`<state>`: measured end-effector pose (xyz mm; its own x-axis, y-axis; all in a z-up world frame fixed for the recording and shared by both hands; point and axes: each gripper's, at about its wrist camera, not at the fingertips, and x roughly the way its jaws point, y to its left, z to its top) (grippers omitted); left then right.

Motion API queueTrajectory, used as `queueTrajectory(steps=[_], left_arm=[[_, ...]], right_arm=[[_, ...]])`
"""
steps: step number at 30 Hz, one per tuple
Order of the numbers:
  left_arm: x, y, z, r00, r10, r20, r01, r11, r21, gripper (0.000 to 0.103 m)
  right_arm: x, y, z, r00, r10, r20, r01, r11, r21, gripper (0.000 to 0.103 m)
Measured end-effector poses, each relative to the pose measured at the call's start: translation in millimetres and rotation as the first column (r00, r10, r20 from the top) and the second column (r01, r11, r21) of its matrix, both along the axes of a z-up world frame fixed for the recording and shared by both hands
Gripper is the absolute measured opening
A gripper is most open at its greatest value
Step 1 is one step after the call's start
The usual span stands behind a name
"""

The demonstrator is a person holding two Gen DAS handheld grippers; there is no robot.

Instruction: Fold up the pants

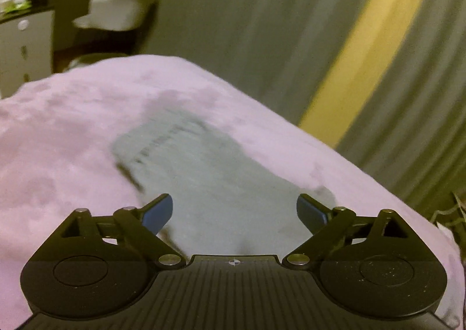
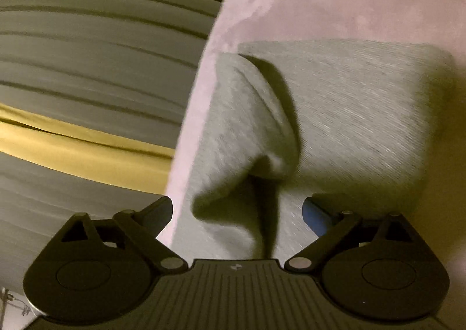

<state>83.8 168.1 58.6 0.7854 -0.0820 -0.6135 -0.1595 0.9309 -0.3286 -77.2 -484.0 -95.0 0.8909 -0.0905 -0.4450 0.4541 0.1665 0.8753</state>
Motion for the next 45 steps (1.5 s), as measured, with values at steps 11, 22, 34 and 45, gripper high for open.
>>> queueTrajectory(steps=[11,22,34,45], left_arm=[[4,-49,-56,0.996,-0.063,-0.057,0.061,0.998,-0.036,0.096],[11,-26,-74,0.988,-0.025,-0.155,-0.002,0.985,-0.172,0.096],[11,-46,-72,0.982,-0.101,-0.162,0.087,0.992,-0.093,0.096],[12,-42,-76,0.977,-0.101,-0.185,0.077,0.988,-0.133,0.096]], right_arm=[[21,-26,-1,0.987,-0.118,0.113,0.107,0.989,0.097,0.012],[-49,-9,49,0.934,-0.247,-0.257,0.143,0.921,-0.363,0.038],[-6,38,70,0.925,-0.039,-0.378,-0.148,0.879,-0.453,0.099],[54,50,28,0.866,0.106,-0.489,-0.302,0.89,-0.343,0.099]])
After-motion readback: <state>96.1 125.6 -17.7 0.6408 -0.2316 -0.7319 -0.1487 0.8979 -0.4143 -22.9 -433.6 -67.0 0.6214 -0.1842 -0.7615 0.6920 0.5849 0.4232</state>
